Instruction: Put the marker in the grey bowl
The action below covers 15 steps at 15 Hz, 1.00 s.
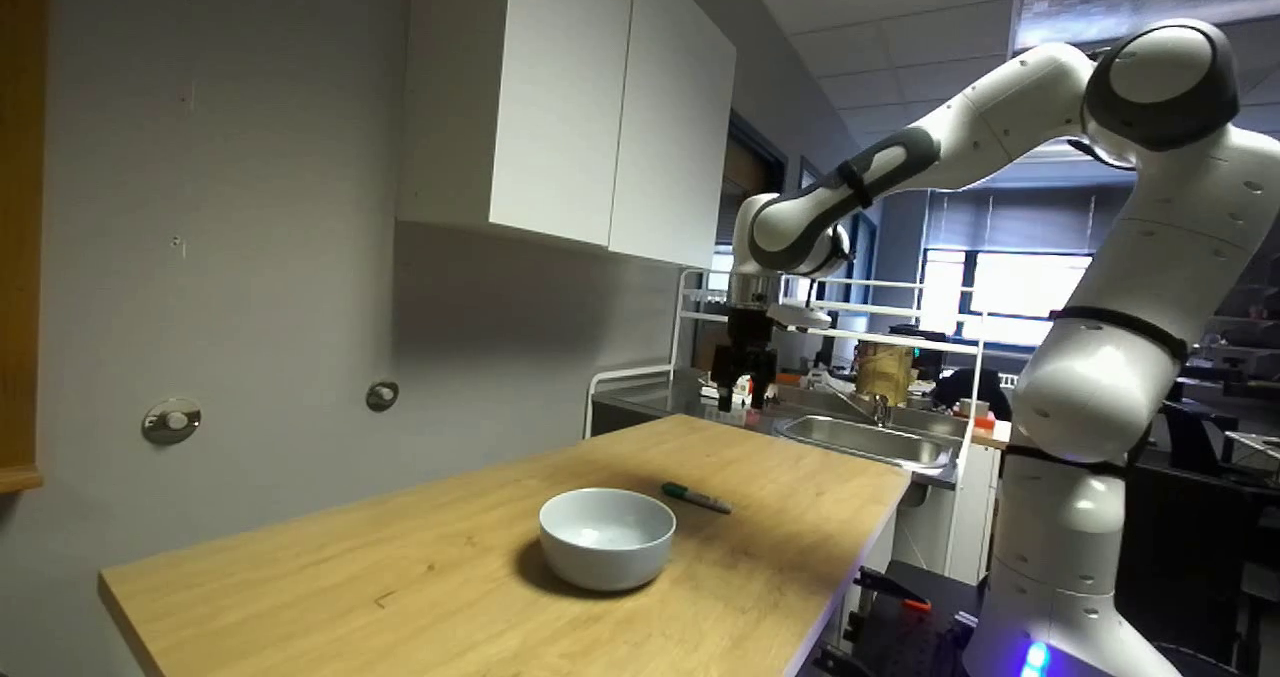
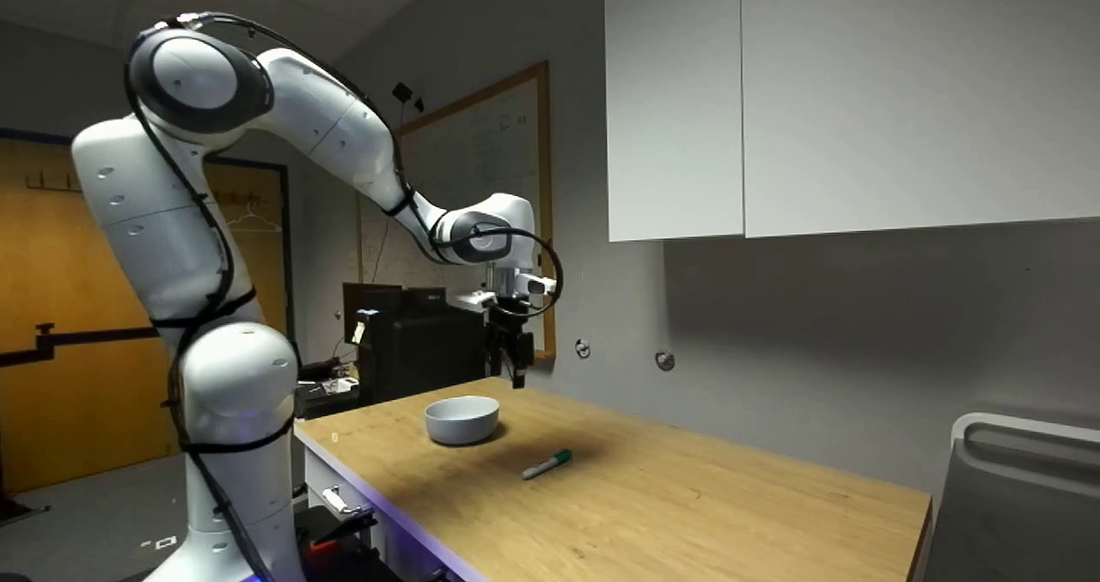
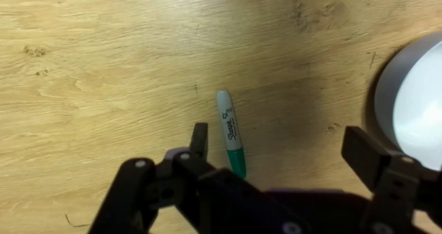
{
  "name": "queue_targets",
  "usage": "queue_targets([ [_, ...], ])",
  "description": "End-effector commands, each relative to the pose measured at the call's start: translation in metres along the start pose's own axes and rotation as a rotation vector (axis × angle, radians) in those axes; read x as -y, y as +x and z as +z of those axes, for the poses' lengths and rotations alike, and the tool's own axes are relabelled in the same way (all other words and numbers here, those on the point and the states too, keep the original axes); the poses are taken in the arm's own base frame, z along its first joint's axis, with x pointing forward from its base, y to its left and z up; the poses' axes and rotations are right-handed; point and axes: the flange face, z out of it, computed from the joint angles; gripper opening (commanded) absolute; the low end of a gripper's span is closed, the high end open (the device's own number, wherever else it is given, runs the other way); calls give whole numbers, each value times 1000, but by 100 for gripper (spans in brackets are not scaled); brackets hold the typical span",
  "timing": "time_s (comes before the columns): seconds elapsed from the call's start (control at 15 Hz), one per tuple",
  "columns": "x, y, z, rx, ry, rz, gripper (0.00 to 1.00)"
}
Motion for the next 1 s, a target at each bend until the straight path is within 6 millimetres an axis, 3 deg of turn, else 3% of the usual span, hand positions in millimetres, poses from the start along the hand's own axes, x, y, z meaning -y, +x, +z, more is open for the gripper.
queue_targets([
  [0.0,-7,33,28,49,-25,61,100],
  [0.4,-6,68,76,156,-92,72,100],
  [0.93,22,98,131,319,-173,5,100],
])
